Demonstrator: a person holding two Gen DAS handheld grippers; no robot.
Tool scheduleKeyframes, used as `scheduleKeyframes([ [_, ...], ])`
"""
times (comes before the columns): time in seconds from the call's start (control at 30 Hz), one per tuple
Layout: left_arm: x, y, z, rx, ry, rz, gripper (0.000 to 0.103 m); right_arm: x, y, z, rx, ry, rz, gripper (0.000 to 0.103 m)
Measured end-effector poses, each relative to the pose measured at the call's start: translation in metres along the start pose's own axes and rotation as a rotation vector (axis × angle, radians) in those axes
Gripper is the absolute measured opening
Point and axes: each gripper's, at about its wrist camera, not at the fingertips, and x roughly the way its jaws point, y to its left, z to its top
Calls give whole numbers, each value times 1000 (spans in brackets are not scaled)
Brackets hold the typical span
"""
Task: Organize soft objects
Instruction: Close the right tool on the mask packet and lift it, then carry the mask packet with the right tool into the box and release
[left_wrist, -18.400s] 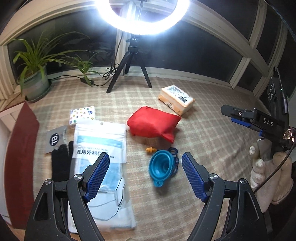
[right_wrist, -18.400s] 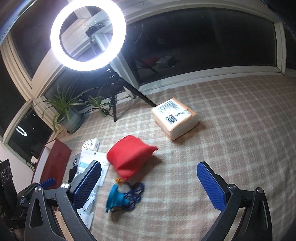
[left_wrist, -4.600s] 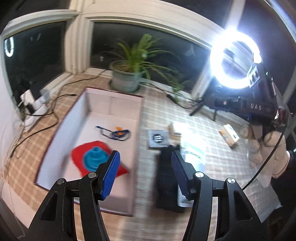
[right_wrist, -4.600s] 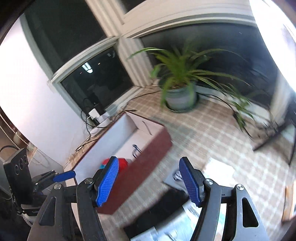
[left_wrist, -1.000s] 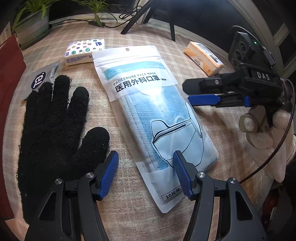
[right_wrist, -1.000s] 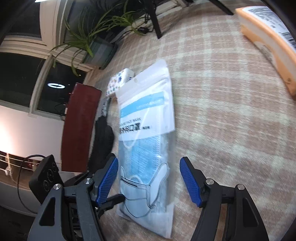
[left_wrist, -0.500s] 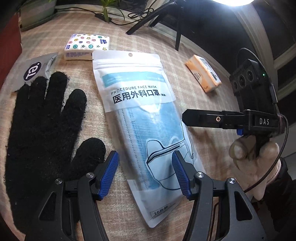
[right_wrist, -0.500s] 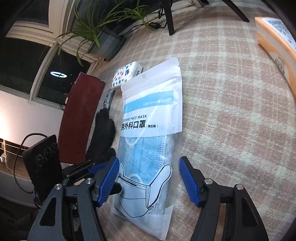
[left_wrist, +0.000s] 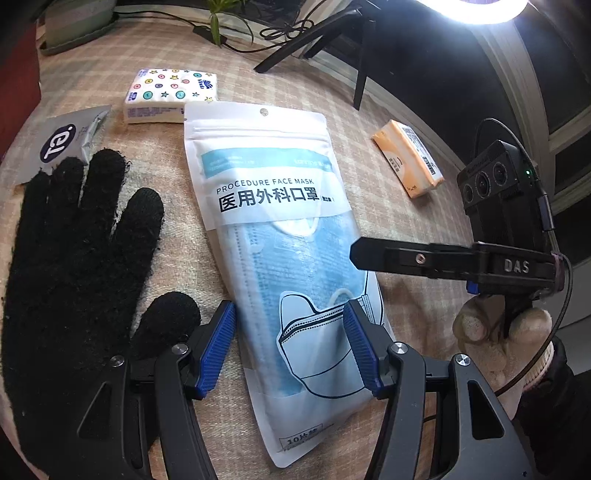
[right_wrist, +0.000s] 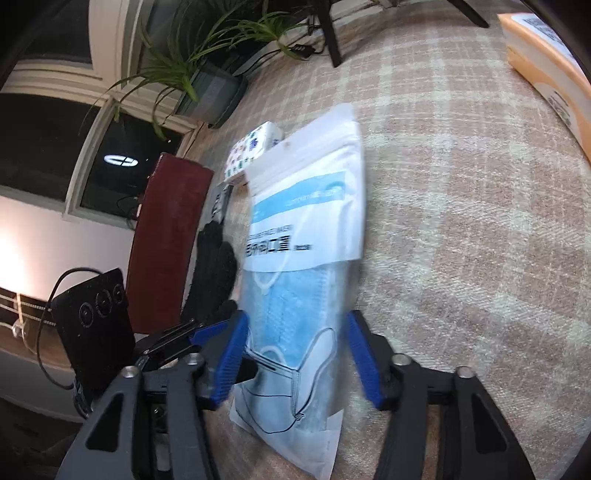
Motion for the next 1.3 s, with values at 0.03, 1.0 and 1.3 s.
scheduleKeyframes([
  [0.03, 0, -1, 0, 2, 0, 3, 58, 0, -1, 0, 7, -5, -5, 42],
  [1.0, -87, -2, 7, 17, -174, -44, 50, -43, 59, 4, 4, -123, 6, 31],
  [1.3, -168, 38, -4, -16, -291, -49, 50, -37, 141, 14, -79, -142, 30, 31],
])
